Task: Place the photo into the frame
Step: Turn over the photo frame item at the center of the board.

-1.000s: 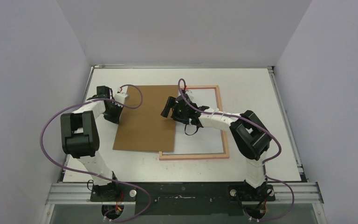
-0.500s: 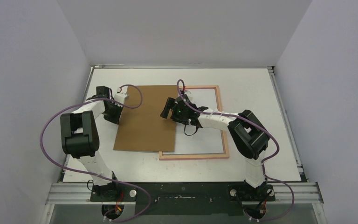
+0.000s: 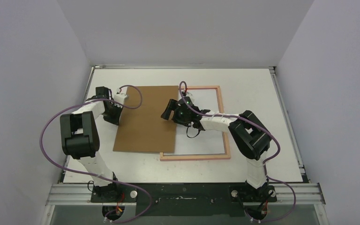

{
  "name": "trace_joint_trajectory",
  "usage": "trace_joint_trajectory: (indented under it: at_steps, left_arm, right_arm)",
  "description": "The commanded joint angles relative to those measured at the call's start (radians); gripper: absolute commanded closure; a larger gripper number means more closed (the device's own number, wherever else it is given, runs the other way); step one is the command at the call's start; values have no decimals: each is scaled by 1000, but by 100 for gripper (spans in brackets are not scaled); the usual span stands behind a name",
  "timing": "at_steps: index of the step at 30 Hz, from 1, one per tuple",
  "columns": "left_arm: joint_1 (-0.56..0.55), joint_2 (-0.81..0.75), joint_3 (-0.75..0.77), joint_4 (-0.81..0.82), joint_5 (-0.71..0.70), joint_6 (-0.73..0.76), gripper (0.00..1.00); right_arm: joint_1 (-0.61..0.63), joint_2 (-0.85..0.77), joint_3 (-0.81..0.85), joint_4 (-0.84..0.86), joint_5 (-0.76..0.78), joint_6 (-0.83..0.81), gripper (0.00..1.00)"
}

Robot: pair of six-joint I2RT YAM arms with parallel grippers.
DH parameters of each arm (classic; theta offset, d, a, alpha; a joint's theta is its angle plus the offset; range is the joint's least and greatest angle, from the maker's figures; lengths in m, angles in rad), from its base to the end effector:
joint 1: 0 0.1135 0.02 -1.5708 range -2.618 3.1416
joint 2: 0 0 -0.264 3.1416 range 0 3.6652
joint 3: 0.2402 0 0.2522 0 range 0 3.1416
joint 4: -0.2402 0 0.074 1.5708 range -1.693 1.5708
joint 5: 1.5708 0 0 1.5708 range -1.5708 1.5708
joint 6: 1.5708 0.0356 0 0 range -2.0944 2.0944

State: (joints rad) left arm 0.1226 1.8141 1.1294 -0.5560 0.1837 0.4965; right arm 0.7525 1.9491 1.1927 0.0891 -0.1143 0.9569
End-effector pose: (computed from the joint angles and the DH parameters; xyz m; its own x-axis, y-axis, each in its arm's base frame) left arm 0.3448 0.0359 0.1582 -0.8548 0.3666 -0.3673 0.3932 0.9194 0.0025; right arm 0.3058 0.2919 0.1667 -0.8687 0.2991 -0.3948 -0.0595 0.7282 0.6827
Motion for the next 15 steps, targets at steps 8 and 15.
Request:
trace_joint_trajectory:
  at_steps: [8,15]
  left_arm:
    - [-4,8,-22,-77,59,0,100]
    - [-4,4,-26,-78,68,0,100]
  right_arm:
    - [27,-135,-107,440,-178,171,18]
    - [37,-132,-166,717,-239,255,21]
